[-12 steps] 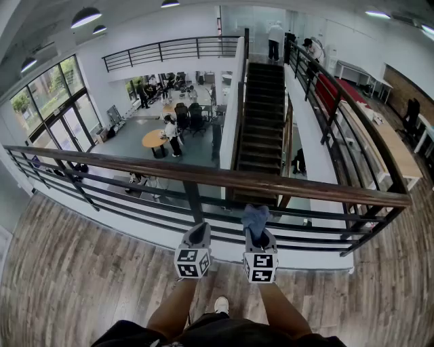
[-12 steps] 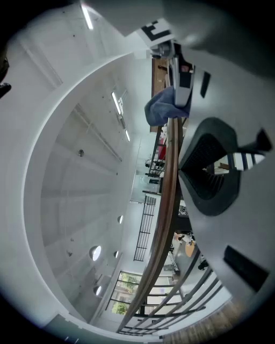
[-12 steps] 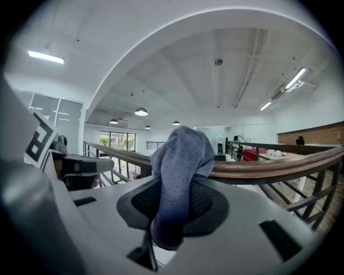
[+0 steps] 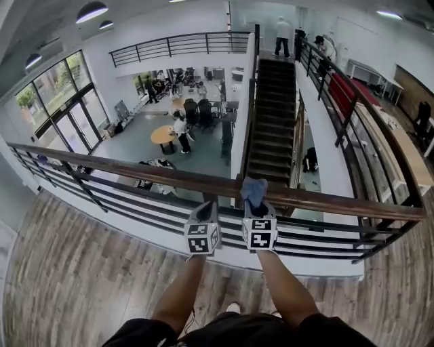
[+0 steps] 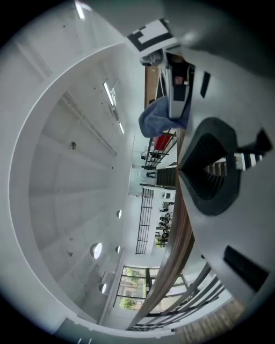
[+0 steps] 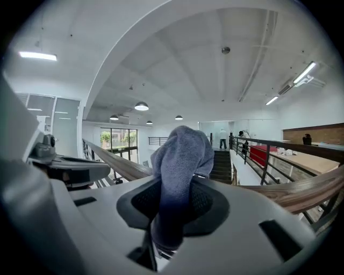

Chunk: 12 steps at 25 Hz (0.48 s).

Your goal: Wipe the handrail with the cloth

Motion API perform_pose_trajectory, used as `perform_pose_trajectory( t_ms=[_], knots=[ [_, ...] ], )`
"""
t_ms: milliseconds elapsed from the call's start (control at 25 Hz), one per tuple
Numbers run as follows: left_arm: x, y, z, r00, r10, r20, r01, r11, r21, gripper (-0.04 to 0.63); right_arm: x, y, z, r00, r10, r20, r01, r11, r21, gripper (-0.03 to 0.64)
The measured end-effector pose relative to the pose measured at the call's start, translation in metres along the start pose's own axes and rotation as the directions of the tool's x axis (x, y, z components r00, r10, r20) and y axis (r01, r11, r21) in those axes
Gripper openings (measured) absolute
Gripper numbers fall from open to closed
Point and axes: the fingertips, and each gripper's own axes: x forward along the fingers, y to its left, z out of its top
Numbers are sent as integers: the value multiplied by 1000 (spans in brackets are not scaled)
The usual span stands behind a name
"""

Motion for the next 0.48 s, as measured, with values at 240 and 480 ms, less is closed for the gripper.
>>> perform_pose_trajectory(
  t_ms=[240,480],
  knots=[
    [18,22,6,999,26,-22,-25,999,22,2,68,25,2,992,20,-126,-19,1000,13,95],
    [36,29,-2,996,54,-64,-52,998,24,3,110,30,0,968,34,-249,-27,999,31,95]
  ],
)
